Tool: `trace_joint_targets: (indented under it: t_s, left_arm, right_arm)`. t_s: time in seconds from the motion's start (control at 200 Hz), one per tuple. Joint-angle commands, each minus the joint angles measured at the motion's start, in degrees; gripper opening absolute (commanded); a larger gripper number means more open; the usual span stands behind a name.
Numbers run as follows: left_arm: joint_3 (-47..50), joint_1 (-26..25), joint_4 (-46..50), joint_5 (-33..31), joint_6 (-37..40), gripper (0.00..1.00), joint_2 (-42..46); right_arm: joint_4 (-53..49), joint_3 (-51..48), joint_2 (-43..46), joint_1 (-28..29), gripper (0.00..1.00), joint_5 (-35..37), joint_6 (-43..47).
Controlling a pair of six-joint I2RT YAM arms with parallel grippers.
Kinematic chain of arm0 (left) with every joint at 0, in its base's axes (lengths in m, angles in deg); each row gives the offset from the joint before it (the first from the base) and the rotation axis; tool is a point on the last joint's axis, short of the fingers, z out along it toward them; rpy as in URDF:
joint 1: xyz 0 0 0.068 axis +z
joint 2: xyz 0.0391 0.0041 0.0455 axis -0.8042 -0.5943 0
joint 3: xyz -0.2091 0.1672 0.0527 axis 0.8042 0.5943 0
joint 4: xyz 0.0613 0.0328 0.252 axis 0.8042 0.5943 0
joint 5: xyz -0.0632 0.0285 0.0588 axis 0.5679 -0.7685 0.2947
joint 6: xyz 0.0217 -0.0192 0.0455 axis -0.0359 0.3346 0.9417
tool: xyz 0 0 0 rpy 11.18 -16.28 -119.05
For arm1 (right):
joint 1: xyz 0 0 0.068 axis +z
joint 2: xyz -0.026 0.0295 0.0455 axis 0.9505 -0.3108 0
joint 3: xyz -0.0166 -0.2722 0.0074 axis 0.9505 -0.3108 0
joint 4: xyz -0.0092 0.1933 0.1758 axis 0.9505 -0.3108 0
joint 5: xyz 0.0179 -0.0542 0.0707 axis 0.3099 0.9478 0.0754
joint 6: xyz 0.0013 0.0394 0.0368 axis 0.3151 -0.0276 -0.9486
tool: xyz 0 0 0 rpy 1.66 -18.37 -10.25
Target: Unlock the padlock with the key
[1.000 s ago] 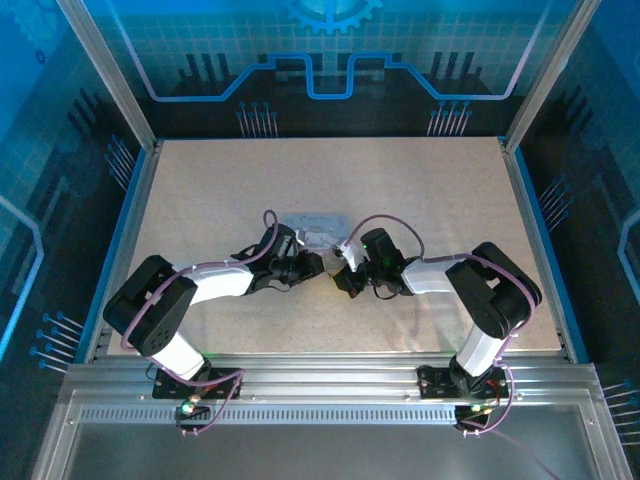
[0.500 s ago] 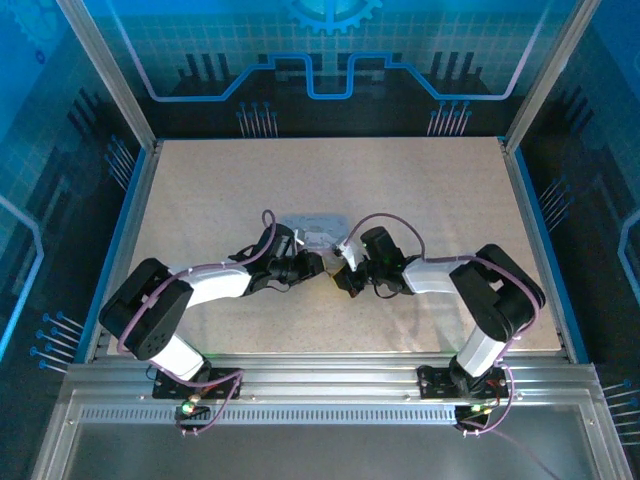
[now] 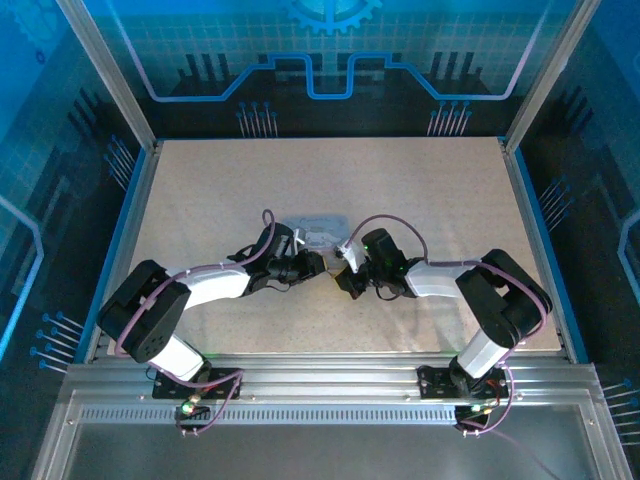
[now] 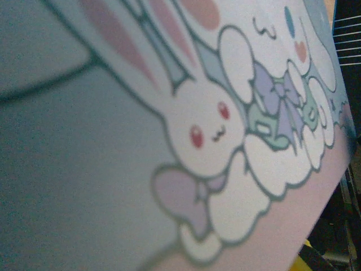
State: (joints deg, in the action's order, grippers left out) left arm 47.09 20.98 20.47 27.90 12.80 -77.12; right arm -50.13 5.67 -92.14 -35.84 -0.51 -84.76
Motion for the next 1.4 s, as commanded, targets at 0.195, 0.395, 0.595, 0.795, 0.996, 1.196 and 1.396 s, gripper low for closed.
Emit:
trace_joint_targets:
  t_s: [0.195,0.395,0.595,0.795,0.996,1.196,1.396]
  left_arm:
    - [0.2,0.4,-2.5,2.7,-0.3,0.24,1.7]
    - [0.0,0.4,-2.6,3.1,-0.2,0.25,1.4]
    - [-0.1,0.4,-2.5,3.4,-0.2,0.24,1.3]
    - [0.3,0.4,-2.4,3.9,-0.1,0.24,1.7]
    - [0.2,0.4,-2.5,4.2,0.1,0.24,1.9]
    - [0.5,0.5,-2.9,4.4,0.1,0.24,1.8]
    - [0.6,0.6,-3.0,4.5,0.1,0.24,2.2]
  right_arm:
    - [0.5,1.1,-0.4,0.9,0.0,-3.0,0.6]
    - [1.4,1.4,-0.8,1.0,0.0,-3.5,0.3]
    - [3.6,2.0,-0.8,0.9,0.0,-3.7,0.0]
    - [5.0,2.5,-1.2,0.7,0.0,-4.3,-0.3]
    - [8.0,1.9,-1.2,-0.5,0.0,-6.5,-1.3]
    - [8.6,1.8,-1.0,-1.7,0.0,-9.5,-0.9]
    - [8.8,1.3,-1.3,-3.0,0.0,-10.2,-0.7]
